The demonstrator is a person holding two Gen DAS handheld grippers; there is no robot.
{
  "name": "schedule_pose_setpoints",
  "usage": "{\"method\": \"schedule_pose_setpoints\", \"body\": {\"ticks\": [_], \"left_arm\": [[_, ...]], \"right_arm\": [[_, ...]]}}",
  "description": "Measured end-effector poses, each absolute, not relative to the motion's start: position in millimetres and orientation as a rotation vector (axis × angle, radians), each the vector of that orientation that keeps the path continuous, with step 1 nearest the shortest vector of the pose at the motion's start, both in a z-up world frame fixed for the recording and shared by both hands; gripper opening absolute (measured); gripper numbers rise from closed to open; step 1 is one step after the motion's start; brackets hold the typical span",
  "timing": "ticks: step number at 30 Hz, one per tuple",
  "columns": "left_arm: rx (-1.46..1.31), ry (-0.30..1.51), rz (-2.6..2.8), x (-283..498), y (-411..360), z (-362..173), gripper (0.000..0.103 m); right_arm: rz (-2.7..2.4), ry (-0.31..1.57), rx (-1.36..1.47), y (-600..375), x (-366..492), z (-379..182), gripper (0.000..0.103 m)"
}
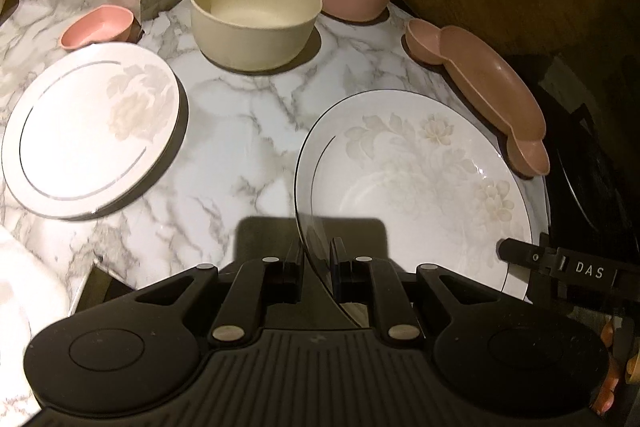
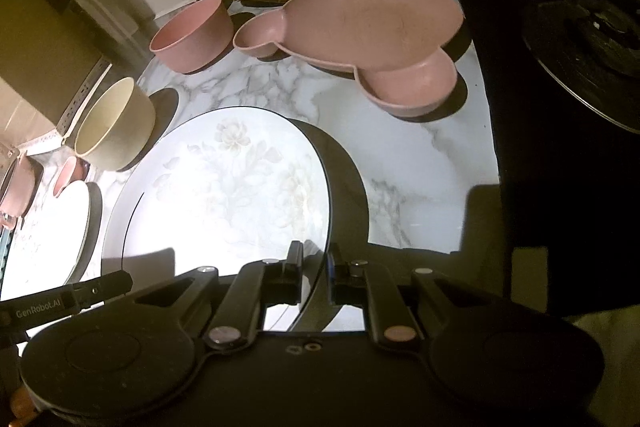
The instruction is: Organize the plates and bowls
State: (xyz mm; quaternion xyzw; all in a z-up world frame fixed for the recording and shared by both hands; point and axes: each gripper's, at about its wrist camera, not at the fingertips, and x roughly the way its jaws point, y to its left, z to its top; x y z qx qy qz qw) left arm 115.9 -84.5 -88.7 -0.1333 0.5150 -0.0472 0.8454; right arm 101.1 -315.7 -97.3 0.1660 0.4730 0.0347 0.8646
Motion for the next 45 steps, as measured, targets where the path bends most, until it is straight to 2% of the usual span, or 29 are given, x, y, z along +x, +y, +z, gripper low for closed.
{"method": "schedule_pose_setpoints", "body": {"ticks": [10, 14, 22, 30, 32, 36, 38, 40, 45], "left_arm": [[-0.281, 1.083, -0.117, 111.7, -83.8, -87.9, 0.013], [-0.273, 1.074, -0.109, 111.2, -83.5, -85.9, 0.013], [-0.264, 1.058, -0.109, 106.5, -79.5, -79.4, 0.013], [-0.233, 0.999, -0.104, 99.4, -74.6, -63.5, 0.015], [-0.226, 0.983, -0.103, 97.0, -73.2, -59.5, 0.018], [-0.218, 0.939, -0.094, 90.9, -67.1, -50.1, 0.031], [-0.222, 0.916, -0.085, 87.5, -61.8, -44.6, 0.049], [-0.218, 0.889, -0.068, 84.2, -56.7, -38.7, 0.06], [-0.219, 0.848, -0.043, 77.2, -43.1, -27.3, 0.061]], "right_arm": [[0.063, 0.996, 0.334, -315.9, 93.0, -97.9, 0.011], [0.057, 0.981, 0.312, -313.4, 92.3, -95.8, 0.021], [0.05, 0.933, 0.259, -315.1, 90.8, -84.4, 0.029], [0.106, 0.865, 0.206, -298.5, 90.1, -62.9, 0.045], [0.122, 0.852, 0.2, -292.7, 90.0, -58.9, 0.05], [0.162, 0.826, 0.18, -279.9, 89.8, -50.4, 0.057], [0.179, 0.81, 0.175, -274.2, 89.2, -46.0, 0.063], [0.196, 0.793, 0.169, -267.4, 88.7, -41.1, 0.064], [0.239, 0.765, 0.145, -249.3, 88.2, -32.3, 0.074]]}}
